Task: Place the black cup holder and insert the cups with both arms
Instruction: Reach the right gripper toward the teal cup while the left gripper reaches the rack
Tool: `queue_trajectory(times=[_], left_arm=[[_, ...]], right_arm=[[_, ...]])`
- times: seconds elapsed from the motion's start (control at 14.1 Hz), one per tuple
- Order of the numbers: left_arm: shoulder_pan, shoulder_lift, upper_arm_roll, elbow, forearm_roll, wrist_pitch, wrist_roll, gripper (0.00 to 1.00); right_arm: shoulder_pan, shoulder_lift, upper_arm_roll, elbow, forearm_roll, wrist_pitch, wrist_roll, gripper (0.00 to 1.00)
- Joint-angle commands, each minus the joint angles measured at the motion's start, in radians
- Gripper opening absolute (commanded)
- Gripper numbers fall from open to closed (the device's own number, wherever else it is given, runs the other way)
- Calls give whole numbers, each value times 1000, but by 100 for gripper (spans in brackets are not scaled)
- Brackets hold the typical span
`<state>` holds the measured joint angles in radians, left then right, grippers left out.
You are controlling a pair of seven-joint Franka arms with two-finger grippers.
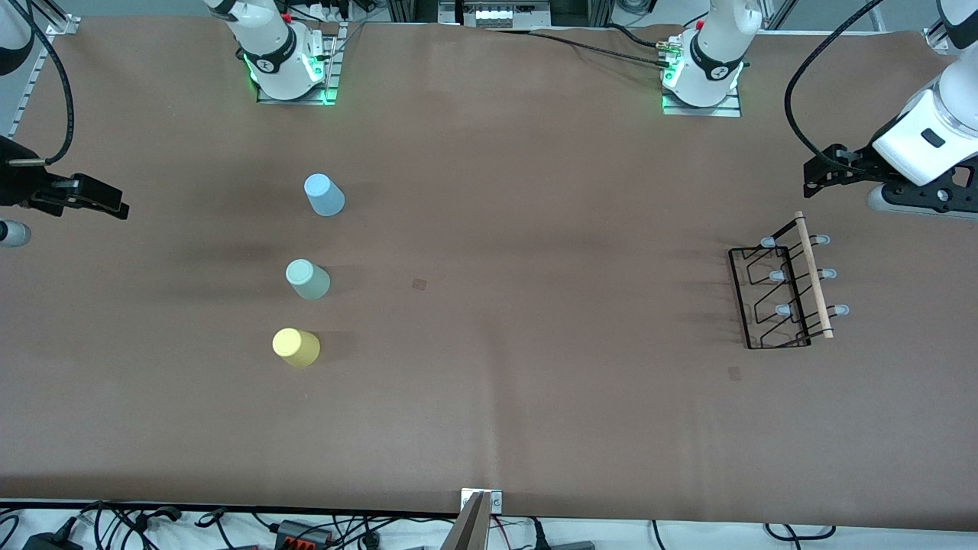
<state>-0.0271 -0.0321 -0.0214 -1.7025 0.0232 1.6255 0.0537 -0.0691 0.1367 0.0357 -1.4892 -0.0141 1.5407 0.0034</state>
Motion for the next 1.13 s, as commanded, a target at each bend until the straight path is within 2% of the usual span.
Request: queue_trajectory(times=[0.0,0.21,0.5,0.71,0.92,1.06], left_arm=[[-10,-8,6,12,11,-15,-6,100],[-8,-6,6,14,11,-16,-6,100],[-8,-6,6,12,8,-16,-6,100],[-8,-6,6,12,8,-16,-6,100],[-8,6,6,14,9,-18,-3,100],[-7,29,8,29,8,-68,-6,100]], right_arm=[[-11,-5,4,9,6,-16,-14,100],[-6,-2,4,-2,3,-14,-14,100],[5,6,16,-144,-1,28,-13,100],[28,-16,61,-349,3,293,6,100],[34,-14,81,-569,5,638,32,100],[46,-5,84,-675,5,824,108,100]])
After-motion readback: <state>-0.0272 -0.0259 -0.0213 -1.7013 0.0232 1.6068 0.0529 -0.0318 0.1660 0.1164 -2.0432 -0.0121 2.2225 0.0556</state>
